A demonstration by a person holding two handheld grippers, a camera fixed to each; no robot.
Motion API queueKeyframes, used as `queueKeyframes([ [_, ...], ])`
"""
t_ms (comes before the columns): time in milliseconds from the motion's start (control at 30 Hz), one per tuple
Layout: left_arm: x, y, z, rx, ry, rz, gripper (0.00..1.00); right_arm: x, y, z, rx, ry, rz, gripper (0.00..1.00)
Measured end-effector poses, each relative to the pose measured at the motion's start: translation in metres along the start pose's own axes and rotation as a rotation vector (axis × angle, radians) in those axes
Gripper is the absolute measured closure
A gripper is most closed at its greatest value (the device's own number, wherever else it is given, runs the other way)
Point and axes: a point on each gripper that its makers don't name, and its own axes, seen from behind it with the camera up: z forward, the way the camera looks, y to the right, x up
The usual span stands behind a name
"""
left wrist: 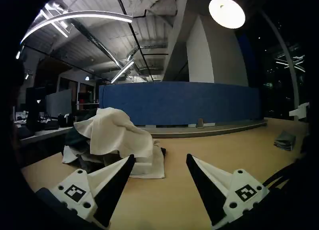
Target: Fold towel
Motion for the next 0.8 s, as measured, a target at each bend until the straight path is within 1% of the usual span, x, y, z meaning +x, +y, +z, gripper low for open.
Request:
queueKeyframes([
  [67,0.001,0.000,0.000,0.000,0.000,0.000,0.03,0.000,0.002,0.000,0.010,0.010,0.014,0.00],
  [167,0.001,0.000,-0.001,0.000,0.000,0.000,0.03,0.000,0.011,-0.001,0.011,0.027,0.037,0.00],
  [300,0.001,-0.001,-0.001,0.000,0.000,0.000,0.03,-0.002,0.027,-0.004,-0.009,0.055,0.060,0.00],
  [600,0.001,-0.001,-0.001,0.000,0.000,0.001,0.03,-0.013,0.050,-0.007,-0.047,0.090,0.082,0.00],
  [800,0.001,-0.001,0.000,0.000,0.000,0.001,0.03,-0.017,0.055,-0.005,-0.046,0.119,0.086,0.00],
])
